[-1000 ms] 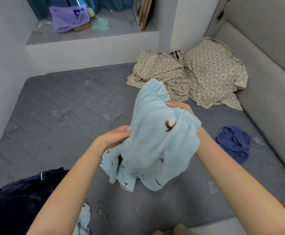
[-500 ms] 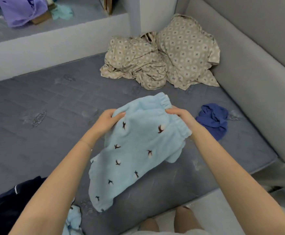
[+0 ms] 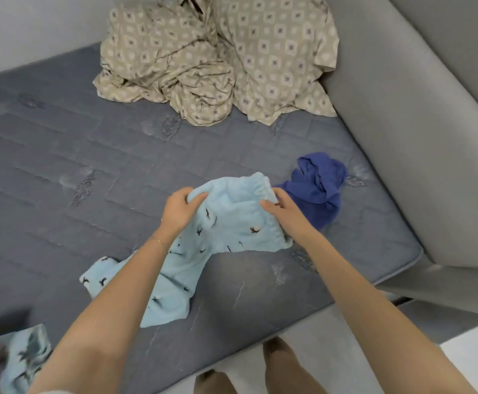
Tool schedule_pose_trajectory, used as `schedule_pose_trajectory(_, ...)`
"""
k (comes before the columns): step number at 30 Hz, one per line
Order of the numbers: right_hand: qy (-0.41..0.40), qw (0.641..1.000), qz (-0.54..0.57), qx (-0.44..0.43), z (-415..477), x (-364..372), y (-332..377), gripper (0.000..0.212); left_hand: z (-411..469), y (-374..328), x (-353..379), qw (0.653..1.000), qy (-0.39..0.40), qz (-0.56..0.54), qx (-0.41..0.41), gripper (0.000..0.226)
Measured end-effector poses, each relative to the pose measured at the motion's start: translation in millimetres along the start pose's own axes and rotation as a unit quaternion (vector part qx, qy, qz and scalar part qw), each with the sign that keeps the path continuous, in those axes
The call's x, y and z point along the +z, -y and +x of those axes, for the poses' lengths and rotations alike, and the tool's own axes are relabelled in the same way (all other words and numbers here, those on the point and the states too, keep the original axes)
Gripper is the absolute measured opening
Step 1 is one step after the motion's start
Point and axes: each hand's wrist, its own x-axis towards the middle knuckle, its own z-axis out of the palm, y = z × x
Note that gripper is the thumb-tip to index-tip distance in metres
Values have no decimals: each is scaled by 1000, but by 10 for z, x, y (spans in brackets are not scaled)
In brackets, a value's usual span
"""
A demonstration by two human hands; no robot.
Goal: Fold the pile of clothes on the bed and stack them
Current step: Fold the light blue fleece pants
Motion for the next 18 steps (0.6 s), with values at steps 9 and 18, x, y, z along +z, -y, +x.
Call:
schedule_pose_trajectory(9,-114,988,-101,16,1255,-545,-752,44,429,645,1022,980,-23,199,-12,64)
schedule_pose_trajectory(18,-139,897,-407,-100,1639,-47,-1383,67,134,1675,1146,958,-23,283,-40,71)
